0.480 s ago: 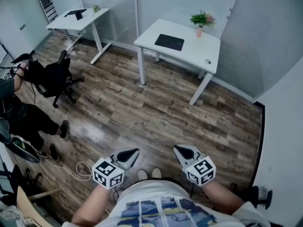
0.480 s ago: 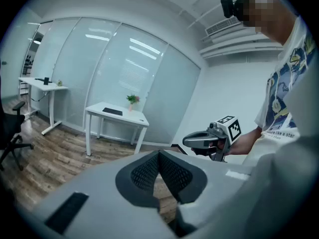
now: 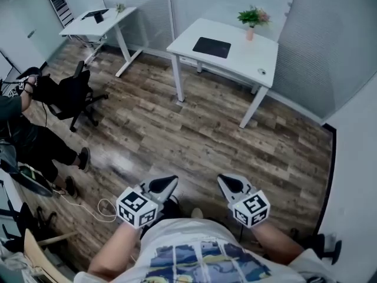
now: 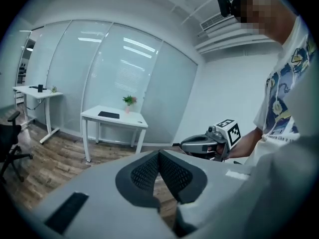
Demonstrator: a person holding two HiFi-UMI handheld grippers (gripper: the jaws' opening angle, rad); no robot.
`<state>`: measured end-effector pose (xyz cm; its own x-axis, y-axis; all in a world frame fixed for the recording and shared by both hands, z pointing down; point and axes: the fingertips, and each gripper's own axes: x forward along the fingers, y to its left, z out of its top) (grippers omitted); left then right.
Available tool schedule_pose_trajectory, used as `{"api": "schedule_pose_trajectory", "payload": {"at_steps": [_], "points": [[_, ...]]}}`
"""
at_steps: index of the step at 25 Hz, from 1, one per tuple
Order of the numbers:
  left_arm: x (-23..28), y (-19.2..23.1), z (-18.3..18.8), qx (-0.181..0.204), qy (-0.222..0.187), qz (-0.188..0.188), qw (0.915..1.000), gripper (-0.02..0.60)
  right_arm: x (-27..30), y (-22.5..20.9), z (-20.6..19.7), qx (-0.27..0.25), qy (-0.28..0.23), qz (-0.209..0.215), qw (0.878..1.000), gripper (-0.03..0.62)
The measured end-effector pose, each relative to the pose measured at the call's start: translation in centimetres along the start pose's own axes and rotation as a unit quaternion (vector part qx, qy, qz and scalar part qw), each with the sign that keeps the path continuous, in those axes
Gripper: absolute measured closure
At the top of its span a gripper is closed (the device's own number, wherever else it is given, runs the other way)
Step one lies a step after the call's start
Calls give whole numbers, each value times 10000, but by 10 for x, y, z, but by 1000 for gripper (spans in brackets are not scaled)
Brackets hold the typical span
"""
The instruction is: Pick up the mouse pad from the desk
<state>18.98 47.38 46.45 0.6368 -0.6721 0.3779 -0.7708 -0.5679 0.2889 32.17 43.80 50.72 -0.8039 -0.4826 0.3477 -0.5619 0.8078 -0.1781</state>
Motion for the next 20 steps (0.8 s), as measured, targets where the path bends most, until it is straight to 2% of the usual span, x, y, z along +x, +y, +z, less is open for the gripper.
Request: {"api": "schedule_pose_trajectory", "payload": {"at_steps": [1, 2, 6, 10, 16, 20], "points": [[1, 5, 4, 45, 8, -20, 10000, 578, 5, -2, 4, -25, -21, -27, 10000, 590], [3, 12, 9, 79, 8, -36, 10000, 578, 11, -6, 8, -57, -35, -47, 10000, 555], [25, 45, 19, 3, 0, -162, 9999, 578, 38, -30, 11, -31, 40, -182, 9998, 545], [47, 84, 39, 123, 13, -383, 9992, 578, 71, -57, 16, 80, 165, -396, 9990, 543], [64, 170, 74, 270, 203, -972, 9947, 579, 150, -91, 61, 67, 103, -908, 9958, 545], [79, 236, 101, 389, 316, -1239, 9910, 578, 205, -110, 89, 216, 142, -1205, 9924, 543]]}}
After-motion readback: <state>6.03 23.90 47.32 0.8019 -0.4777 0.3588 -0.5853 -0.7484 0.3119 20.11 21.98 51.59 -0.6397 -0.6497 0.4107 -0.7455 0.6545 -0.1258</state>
